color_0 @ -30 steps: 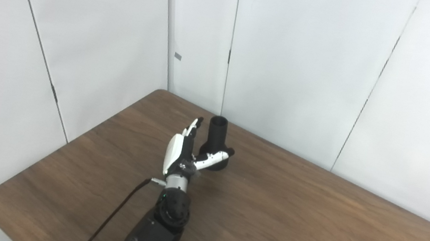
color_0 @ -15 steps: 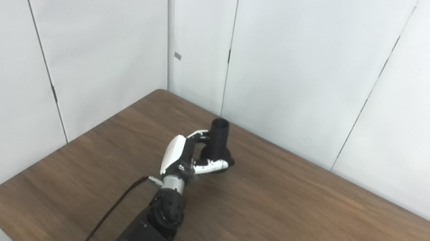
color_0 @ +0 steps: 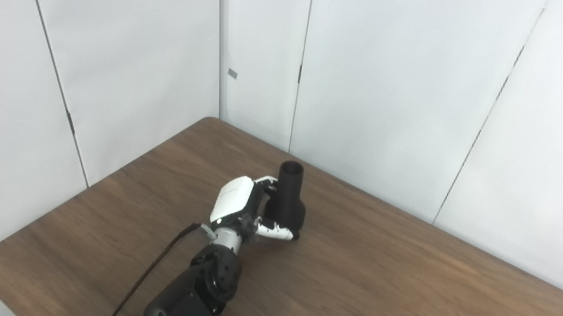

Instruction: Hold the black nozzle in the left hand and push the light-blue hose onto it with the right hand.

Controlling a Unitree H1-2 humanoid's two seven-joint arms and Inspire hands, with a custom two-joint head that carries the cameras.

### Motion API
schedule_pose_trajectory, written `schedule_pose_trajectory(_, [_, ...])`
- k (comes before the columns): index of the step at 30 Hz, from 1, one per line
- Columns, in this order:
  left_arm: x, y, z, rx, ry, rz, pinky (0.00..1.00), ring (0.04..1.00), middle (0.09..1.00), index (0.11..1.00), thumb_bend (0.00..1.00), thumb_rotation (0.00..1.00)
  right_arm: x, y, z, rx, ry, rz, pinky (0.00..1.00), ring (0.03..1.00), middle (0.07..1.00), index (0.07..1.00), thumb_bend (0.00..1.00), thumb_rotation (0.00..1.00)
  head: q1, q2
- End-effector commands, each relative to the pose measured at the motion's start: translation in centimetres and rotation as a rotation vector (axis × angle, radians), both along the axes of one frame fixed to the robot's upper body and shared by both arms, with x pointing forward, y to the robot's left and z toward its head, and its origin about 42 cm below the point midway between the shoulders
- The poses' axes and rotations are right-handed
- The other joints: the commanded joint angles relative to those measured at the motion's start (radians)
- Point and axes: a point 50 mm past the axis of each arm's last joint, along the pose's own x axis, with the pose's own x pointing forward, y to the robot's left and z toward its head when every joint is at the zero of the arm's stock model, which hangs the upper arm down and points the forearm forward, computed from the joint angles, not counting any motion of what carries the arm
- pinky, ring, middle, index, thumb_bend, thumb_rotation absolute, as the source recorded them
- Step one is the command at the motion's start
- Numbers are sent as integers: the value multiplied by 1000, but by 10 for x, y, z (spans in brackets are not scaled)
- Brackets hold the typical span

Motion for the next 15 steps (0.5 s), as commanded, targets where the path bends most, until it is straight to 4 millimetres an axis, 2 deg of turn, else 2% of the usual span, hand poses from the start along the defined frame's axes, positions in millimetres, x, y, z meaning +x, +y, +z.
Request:
schedule_pose_trajectory(1, [-5, 5, -12, 27, 78, 14, 0, 815, 704, 733, 995, 53, -7, 6, -8, 11, 21, -4, 424, 562, 592, 549, 412, 627, -5, 2])
schedule_pose_trajectory(6, [-8, 9, -23, 34, 71, 17, 0, 782, 661, 697, 975, 3, -9, 11, -7, 26, 13, 1, 427, 569, 596, 551, 453, 631, -39, 13])
schedule_pose_trajectory(9, [-12, 11, -28, 21, 18, 24, 0, 731, 593, 633, 951, 0, -10, 13, -6, 33, 19, -4, 432, 577, 601, 555, 494, 635, -55, 16])
schedule_pose_trajectory(10, [-13, 12, -29, 18, 2, 26, 0, 705, 528, 589, 716, 0, -10, 13, -6, 33, 21, -6, 440, 583, 605, 556, 500, 636, -57, 16])
schedule_pose_trajectory(11, [-14, 13, -31, 18, -19, 30, 0, 696, 506, 573, 637, 0, -11, 13, -7, 34, 22, -5, 442, 585, 606, 557, 503, 637, -65, 18])
schedule_pose_trajectory(13, [-15, 16, -34, 27, -47, 33, 0, 653, 456, 543, 549, 0, -11, 13, -7, 31, 23, -1, 445, 589, 610, 561, 518, 639, -67, 19])
schedule_pose_trajectory(15, [-16, 16, -36, 30, -63, 32, 0, 631, 463, 507, 528, 0, -11, 14, -7, 18, 24, -3, 443, 589, 609, 561, 531, 647, -76, 21])
